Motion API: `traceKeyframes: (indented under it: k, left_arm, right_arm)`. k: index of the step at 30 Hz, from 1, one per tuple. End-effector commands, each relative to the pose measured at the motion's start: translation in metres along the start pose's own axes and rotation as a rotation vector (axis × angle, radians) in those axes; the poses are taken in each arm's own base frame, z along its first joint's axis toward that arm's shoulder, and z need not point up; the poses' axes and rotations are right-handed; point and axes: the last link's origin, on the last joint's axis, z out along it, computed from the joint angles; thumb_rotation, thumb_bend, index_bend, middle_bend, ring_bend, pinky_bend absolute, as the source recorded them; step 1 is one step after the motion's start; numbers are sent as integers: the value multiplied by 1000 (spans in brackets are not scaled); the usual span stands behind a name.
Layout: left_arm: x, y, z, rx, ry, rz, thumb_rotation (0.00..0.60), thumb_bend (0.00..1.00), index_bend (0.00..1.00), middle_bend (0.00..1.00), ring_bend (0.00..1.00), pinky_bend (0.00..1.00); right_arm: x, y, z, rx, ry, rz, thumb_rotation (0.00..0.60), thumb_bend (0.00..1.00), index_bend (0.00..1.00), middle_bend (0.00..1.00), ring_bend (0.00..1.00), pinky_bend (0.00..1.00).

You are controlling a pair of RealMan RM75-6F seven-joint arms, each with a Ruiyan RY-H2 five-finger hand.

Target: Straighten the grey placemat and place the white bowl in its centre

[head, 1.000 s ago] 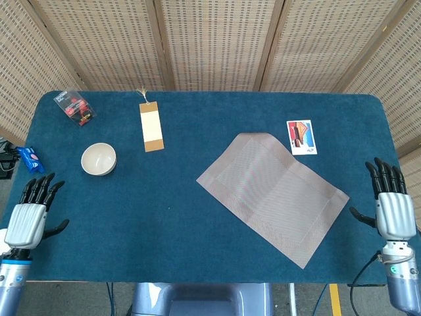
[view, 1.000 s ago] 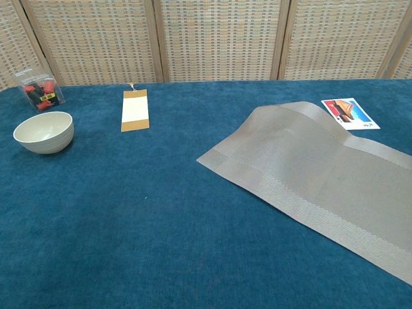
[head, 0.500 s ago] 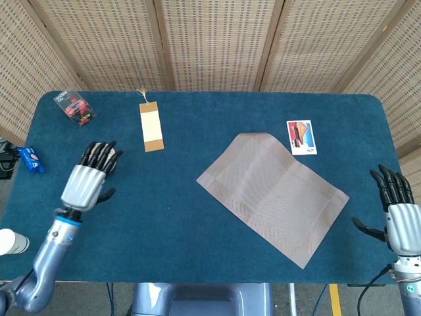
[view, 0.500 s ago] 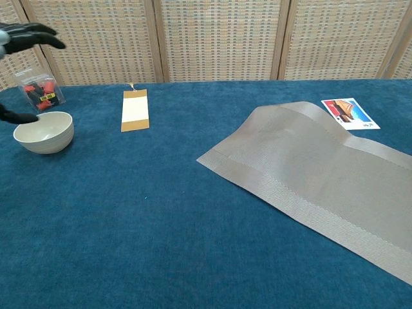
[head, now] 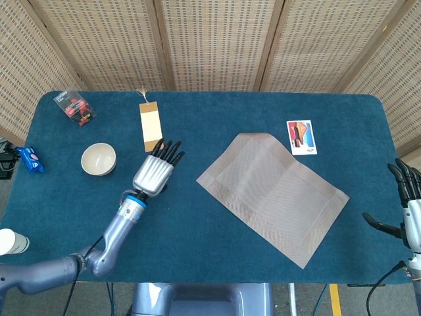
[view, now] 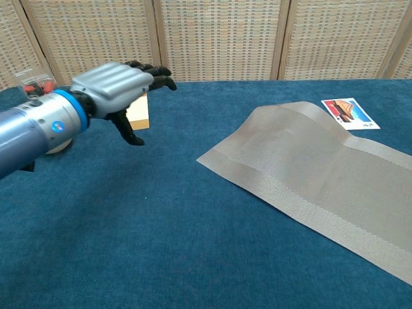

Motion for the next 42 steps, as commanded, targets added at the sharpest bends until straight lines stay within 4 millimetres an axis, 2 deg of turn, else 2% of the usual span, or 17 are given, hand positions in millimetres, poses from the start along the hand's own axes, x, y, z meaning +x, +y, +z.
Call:
traceKeyframes:
  k: [1, 10, 19, 27, 39, 42]
  left_arm:
    - [-11, 29, 24, -23, -38, 43, 600, 122, 133, 0, 0, 0]
    - [-25, 52, 52, -15, -66, 113, 600, 122, 126, 0, 0, 0]
    - [-34, 74, 69, -7, -71, 144, 600, 126, 123, 0, 0, 0]
    - [-36, 91, 79, -22, -70, 171, 600, 128, 122, 0, 0, 0]
    - [-40, 103, 87, -20, -74, 193, 600, 137, 126, 0, 0, 0]
    - [-41, 106, 89, -25, -76, 205, 600, 189, 133, 0, 0, 0]
  right_arm:
    - [4, 2, 1, -2, 5, 11, 600, 126, 52, 0, 0, 0]
    - [12, 4, 1, -2, 22, 51, 600, 125, 52, 0, 0, 0]
    - [11, 4, 2, 3, 14, 67, 600, 126, 52, 0, 0, 0]
    - [13, 7, 4, -7, 14, 89, 600, 125, 52, 0, 0, 0]
    - [15, 6, 3, 6, 16, 113, 600, 125, 53, 0, 0, 0]
    - [15, 6, 3, 8, 17, 116, 600, 126, 54, 0, 0, 0]
